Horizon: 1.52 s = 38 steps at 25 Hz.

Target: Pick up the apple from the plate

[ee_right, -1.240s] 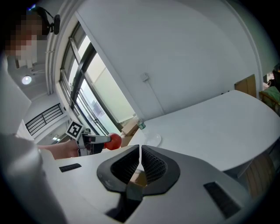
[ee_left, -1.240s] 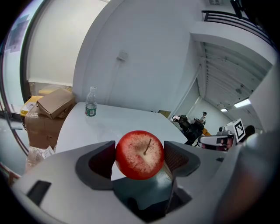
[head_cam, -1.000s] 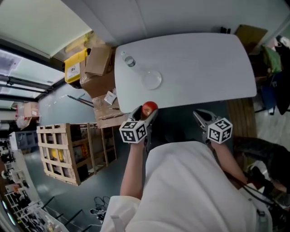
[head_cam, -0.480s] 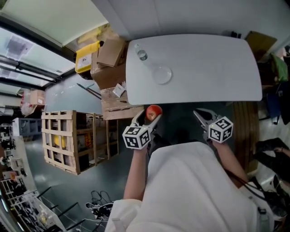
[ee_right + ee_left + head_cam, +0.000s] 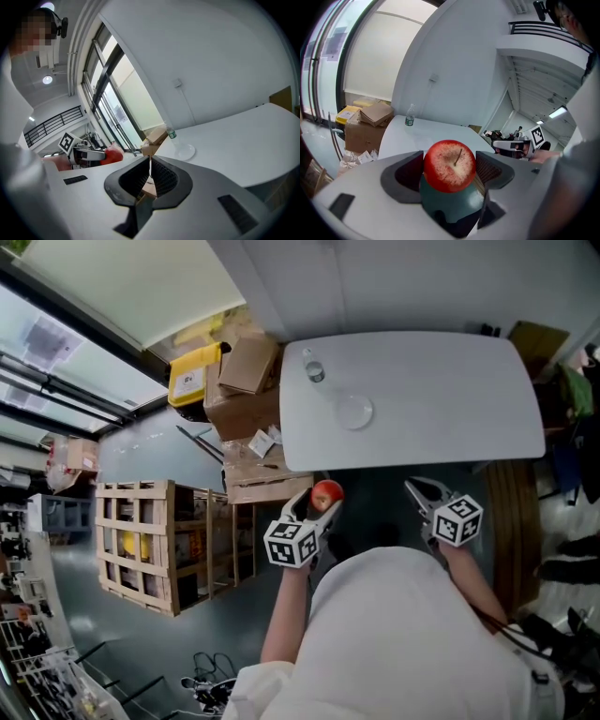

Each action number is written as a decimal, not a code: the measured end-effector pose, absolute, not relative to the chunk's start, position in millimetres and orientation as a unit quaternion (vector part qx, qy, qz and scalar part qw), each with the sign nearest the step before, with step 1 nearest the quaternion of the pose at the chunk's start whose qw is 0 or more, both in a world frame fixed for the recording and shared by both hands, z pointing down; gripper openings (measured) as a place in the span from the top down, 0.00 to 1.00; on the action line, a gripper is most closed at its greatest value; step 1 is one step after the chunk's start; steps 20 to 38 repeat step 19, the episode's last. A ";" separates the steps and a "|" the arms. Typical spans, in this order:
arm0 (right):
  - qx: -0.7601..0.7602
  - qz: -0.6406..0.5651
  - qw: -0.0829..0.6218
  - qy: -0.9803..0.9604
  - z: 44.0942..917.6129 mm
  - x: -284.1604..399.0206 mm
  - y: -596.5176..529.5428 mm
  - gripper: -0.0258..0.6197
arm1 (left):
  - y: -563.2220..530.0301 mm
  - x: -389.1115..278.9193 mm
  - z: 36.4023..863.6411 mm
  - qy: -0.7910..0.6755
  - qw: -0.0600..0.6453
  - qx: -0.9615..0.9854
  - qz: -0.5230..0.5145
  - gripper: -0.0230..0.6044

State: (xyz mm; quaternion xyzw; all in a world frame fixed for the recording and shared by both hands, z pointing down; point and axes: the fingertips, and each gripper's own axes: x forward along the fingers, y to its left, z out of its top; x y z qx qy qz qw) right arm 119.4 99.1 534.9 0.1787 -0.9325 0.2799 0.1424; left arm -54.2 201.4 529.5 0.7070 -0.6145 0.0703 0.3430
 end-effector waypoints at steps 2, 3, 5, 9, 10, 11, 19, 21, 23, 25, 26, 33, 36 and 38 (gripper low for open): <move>0.181 0.280 0.141 -0.932 534.7 113.1 103.5 0.90 | 204.0 -61.1 530.0 -0.612 0.342 0.709 0.071 0.41; 0.182 0.279 0.141 -0.932 534.3 109.6 106.0 0.90 | 205.0 -64.4 529.8 -0.611 0.341 0.711 0.072 0.41; 0.183 0.277 0.141 -0.933 533.5 104.0 110.6 0.90 | 206.5 -69.4 528.7 -0.607 0.339 0.715 0.072 0.41; 0.192 0.275 0.140 -0.932 531.7 99.0 117.0 0.90 | 209.8 -75.6 528.1 -0.599 0.338 0.722 0.070 0.41; 0.193 0.273 0.140 -0.932 530.9 98.4 117.8 0.90 | 210.2 -76.5 527.8 -0.598 0.337 0.723 0.070 0.41; 0.194 0.271 0.140 -0.932 530.1 98.3 118.4 0.90 | 210.4 -77.0 527.2 -0.598 0.337 0.724 0.069 0.41; 0.205 0.272 0.142 -0.929 526.6 103.8 120.4 0.90 | 209.0 -77.5 525.3 -0.592 0.336 0.729 0.064 0.41; 0.205 0.272 0.142 -0.929 526.6 103.8 120.4 0.90 | 209.0 -77.5 525.3 -0.592 0.336 0.729 0.064 0.41; 0.205 0.272 0.142 -0.929 526.6 103.8 120.4 0.90 | 209.0 -77.5 525.3 -0.592 0.336 0.729 0.064 0.41; 0.205 0.272 0.142 -0.929 526.6 103.8 120.4 0.90 | 209.0 -77.5 525.3 -0.592 0.336 0.729 0.064 0.41; 0.205 0.272 0.142 -0.929 526.6 103.8 120.4 0.90 | 209.0 -77.5 525.3 -0.592 0.336 0.729 0.064 0.41; 0.205 0.272 0.142 -0.929 526.6 103.8 120.4 0.90 | 209.0 -77.5 525.3 -0.592 0.336 0.729 0.064 0.41; 0.205 0.272 0.142 -0.929 526.6 103.8 120.4 0.90 | 209.0 -77.5 525.3 -0.592 0.336 0.729 0.064 0.41; 0.205 0.272 0.142 -0.929 526.6 103.8 120.4 0.90 | 209.0 -77.5 525.3 -0.592 0.336 0.729 0.064 0.41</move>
